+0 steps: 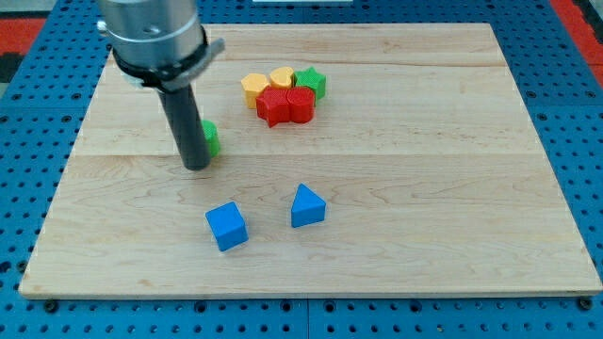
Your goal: Push the green circle to the green star
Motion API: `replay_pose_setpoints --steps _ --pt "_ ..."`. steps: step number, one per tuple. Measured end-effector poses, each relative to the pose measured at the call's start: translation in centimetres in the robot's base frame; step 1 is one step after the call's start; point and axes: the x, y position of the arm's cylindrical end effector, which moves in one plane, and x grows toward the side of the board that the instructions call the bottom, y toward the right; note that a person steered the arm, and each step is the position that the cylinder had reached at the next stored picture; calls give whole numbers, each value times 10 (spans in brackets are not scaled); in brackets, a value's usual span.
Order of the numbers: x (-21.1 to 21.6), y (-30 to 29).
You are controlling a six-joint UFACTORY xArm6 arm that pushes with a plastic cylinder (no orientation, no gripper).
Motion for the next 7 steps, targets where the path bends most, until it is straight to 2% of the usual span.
replay_pose_setpoints --steps 2,7 --pt "-1 -76" --pt "-24 -76"
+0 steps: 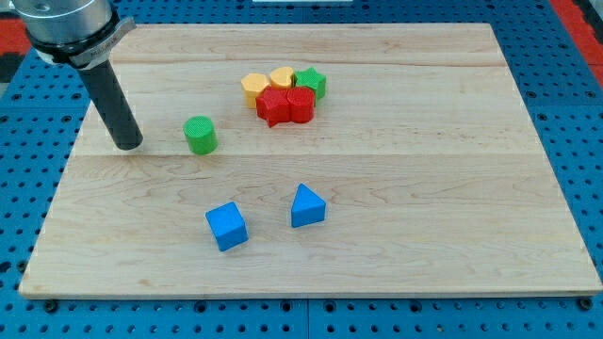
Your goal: Push the green circle to the green star
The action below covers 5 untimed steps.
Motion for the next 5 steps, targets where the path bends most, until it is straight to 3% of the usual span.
replay_pose_setpoints --steps 5 --pt "-3 4"
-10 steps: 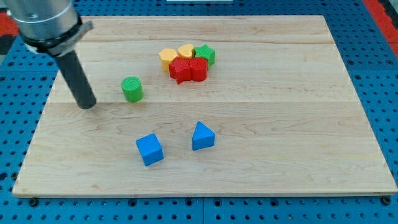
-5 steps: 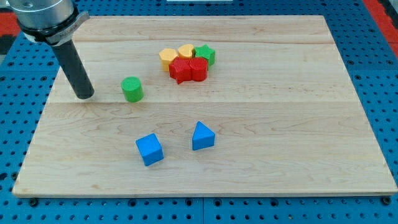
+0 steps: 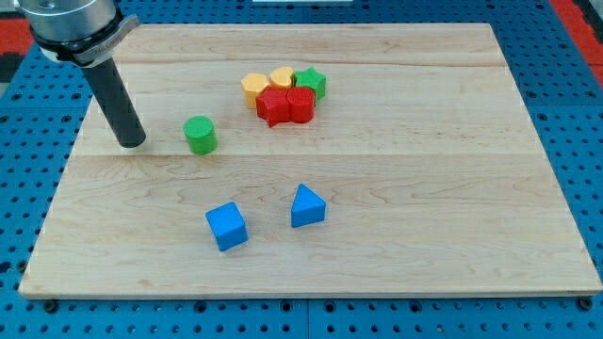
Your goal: Push the green circle to the green star
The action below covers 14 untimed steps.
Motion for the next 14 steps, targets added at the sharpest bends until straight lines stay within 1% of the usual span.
replay_pose_setpoints --steps 2,4,5,6,7,8,9,10,11,12,14 --pt "-7 118" --pt "-10 224" --pt "1 234" --pt "-5 261" --pt "-32 294" --pt "-50 291" --pt "-58 286" --pt "-46 339" --pt "-79 381" --pt "-101 364" --pt "-104 276"
